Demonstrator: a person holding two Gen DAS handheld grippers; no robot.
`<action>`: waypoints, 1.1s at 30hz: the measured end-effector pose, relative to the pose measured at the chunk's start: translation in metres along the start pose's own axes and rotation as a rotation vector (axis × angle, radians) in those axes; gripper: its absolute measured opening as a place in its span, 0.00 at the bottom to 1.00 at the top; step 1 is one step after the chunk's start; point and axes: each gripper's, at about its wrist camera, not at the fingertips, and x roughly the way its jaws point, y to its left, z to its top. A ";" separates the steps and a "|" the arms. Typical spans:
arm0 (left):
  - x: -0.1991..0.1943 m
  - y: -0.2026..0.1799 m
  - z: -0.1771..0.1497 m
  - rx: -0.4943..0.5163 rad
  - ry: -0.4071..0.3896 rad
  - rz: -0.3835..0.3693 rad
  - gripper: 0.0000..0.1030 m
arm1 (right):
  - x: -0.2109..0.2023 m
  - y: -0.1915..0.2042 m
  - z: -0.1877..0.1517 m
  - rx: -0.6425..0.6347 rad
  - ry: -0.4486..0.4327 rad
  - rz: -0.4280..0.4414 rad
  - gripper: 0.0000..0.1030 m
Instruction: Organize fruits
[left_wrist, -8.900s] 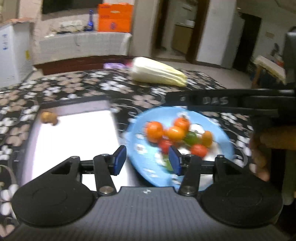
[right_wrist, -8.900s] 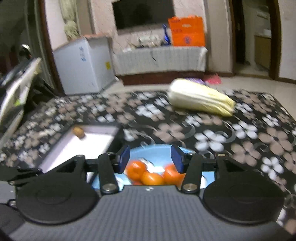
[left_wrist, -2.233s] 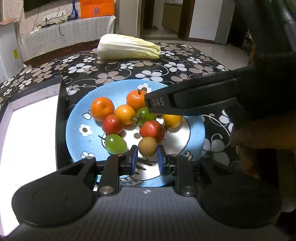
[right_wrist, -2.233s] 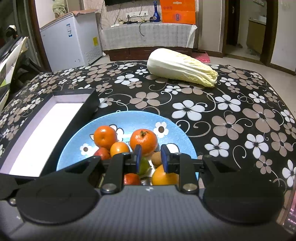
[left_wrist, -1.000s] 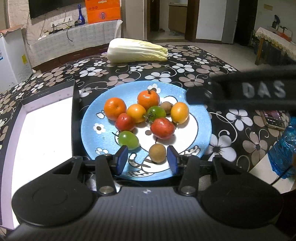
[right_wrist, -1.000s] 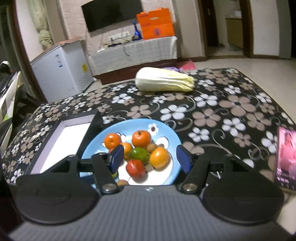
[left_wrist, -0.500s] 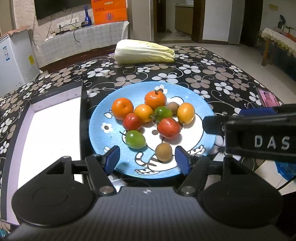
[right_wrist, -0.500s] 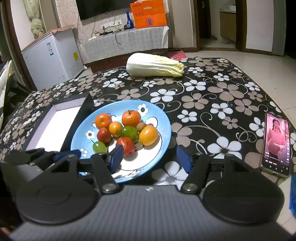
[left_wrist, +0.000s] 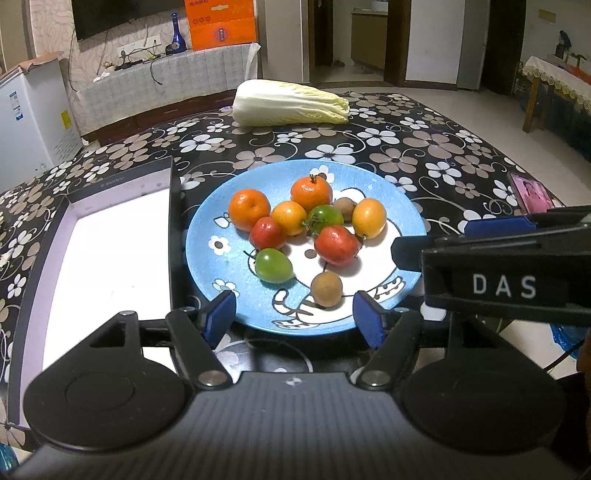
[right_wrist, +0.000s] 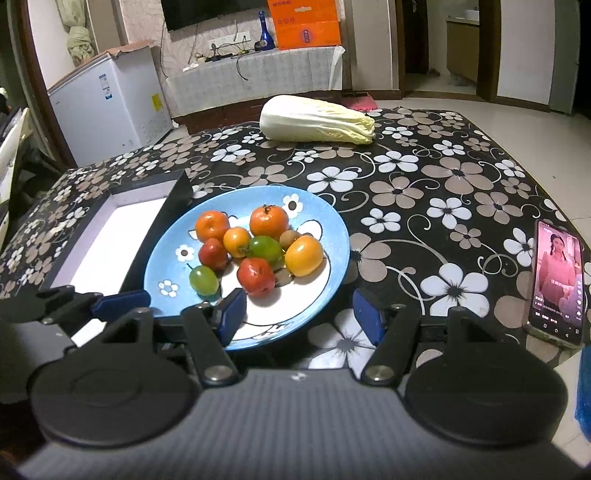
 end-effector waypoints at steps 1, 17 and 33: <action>0.000 0.000 -0.001 0.000 0.001 0.001 0.73 | 0.000 0.000 0.000 0.001 0.002 -0.001 0.64; 0.000 0.002 0.000 0.000 -0.001 0.004 0.73 | 0.005 0.000 -0.001 0.003 0.019 -0.004 0.64; 0.000 0.002 -0.001 0.001 -0.002 0.006 0.73 | 0.005 0.001 -0.001 0.002 0.021 -0.003 0.64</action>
